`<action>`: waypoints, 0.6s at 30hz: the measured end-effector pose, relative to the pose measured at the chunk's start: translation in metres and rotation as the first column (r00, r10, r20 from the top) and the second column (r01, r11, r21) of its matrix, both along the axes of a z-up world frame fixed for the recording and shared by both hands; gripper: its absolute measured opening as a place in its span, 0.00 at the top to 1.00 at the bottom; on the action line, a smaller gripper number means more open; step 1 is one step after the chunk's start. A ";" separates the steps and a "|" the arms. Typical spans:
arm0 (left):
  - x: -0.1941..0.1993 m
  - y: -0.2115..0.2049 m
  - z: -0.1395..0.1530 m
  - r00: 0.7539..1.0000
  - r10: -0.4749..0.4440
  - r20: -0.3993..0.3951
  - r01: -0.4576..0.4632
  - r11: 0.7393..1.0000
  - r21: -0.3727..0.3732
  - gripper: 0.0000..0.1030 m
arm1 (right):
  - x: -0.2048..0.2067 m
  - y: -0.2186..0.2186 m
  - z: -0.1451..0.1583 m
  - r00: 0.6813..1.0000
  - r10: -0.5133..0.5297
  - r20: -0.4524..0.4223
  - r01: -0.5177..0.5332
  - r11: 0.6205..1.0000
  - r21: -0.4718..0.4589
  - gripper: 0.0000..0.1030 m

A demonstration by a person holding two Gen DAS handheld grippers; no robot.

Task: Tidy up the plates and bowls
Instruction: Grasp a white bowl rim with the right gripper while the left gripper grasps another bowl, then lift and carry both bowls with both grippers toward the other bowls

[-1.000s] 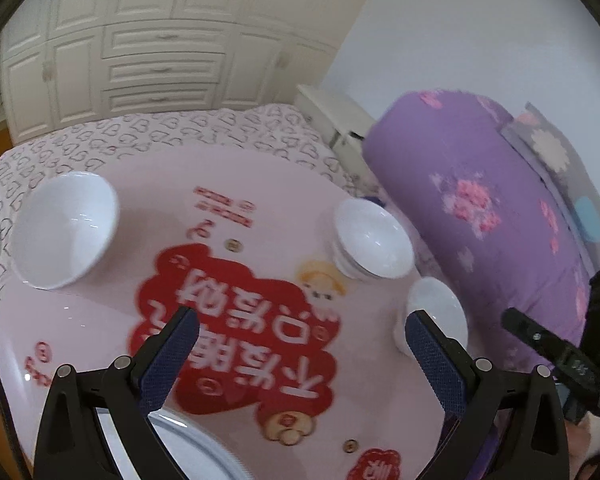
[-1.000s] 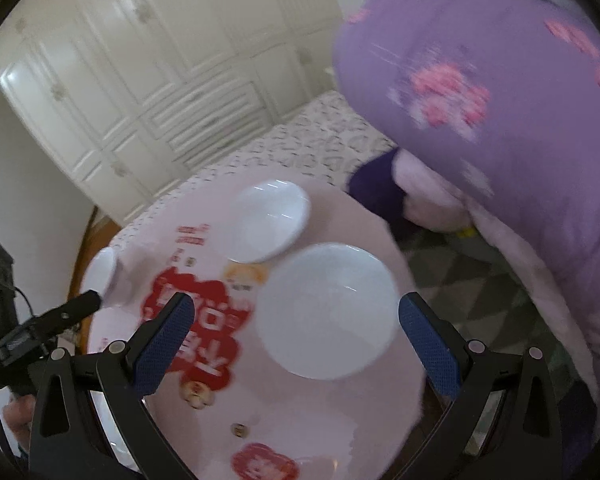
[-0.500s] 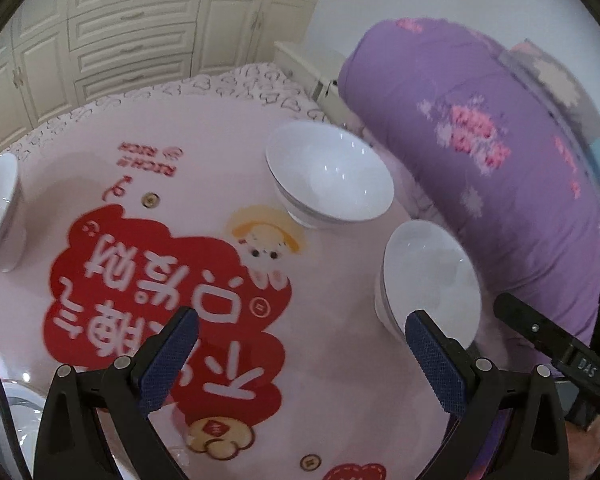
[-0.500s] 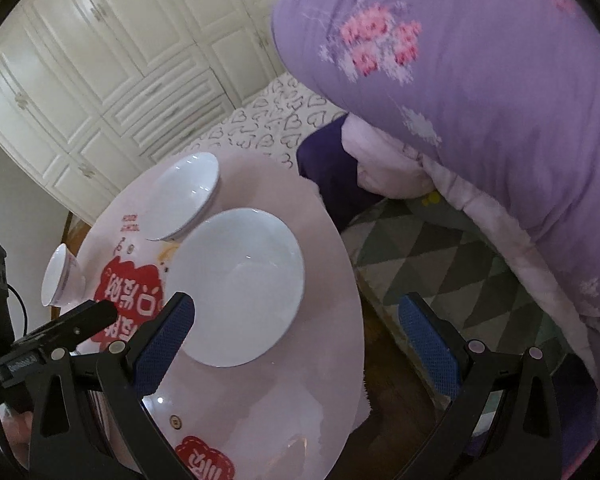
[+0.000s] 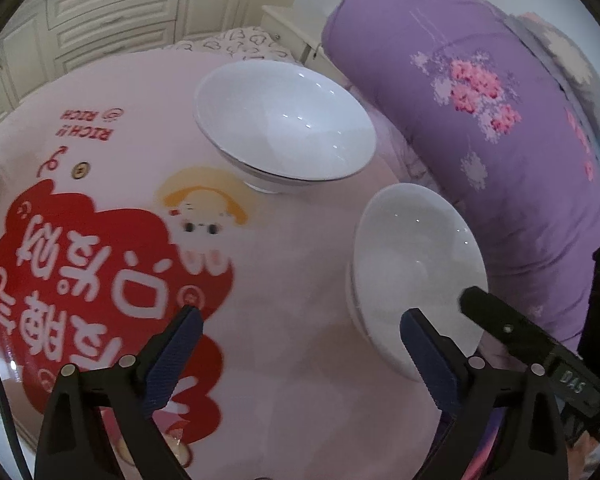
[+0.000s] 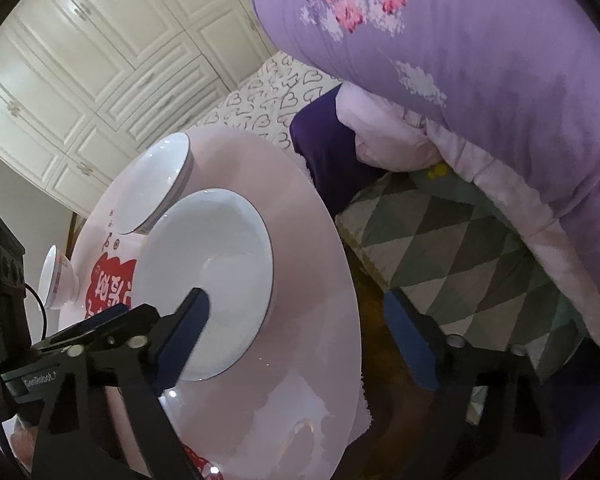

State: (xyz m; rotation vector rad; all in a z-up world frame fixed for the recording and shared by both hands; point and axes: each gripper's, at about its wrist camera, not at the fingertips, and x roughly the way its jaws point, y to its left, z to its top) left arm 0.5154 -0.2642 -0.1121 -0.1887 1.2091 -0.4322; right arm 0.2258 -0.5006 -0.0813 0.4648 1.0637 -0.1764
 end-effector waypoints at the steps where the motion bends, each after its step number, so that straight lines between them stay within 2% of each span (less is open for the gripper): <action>1: 0.001 -0.002 -0.002 1.000 -0.004 -0.005 0.004 1.000 -0.004 0.16 | 0.001 0.000 -0.002 1.000 -0.001 -0.004 0.001 1.000 0.004 0.25; 2: 0.002 -0.006 -0.006 1.000 -0.010 -0.017 0.010 1.000 -0.009 0.25 | 0.002 0.000 -0.005 1.000 0.000 -0.009 0.000 1.000 0.013 0.30; 3: 0.005 -0.008 -0.010 0.999 -0.019 -0.035 0.018 1.000 -0.018 0.29 | 0.003 0.000 -0.007 1.000 0.003 -0.012 -0.002 1.000 0.021 0.40; 4: 0.007 -0.013 -0.016 0.998 -0.029 -0.054 0.028 0.999 -0.031 0.40 | 0.004 0.001 -0.010 1.000 0.007 -0.015 -0.006 0.999 0.034 0.48; 7: 0.015 -0.016 -0.023 0.996 -0.046 -0.079 0.039 0.996 -0.079 0.56 | 0.007 0.002 -0.014 1.000 0.013 -0.008 -0.012 0.998 0.069 0.63; 8: 0.018 -0.018 -0.024 0.995 -0.051 -0.082 0.042 0.994 -0.100 0.66 | 0.008 0.004 -0.014 1.000 0.019 -0.002 -0.019 0.997 0.081 0.67; 10: 0.021 -0.020 -0.024 0.993 -0.065 -0.096 0.052 0.990 -0.131 0.81 | 0.010 0.009 -0.013 1.000 0.031 0.005 -0.031 0.996 0.084 0.79; 11: 0.023 -0.021 -0.023 0.993 -0.069 -0.097 0.055 0.989 -0.137 0.85 | 0.012 0.012 -0.012 0.999 0.036 0.006 -0.037 0.996 0.079 0.81; 18: 0.024 -0.013 -0.025 0.994 -0.053 -0.100 0.038 0.989 -0.145 0.86 | 0.016 0.017 -0.013 1.000 0.019 0.007 -0.019 0.996 0.089 0.82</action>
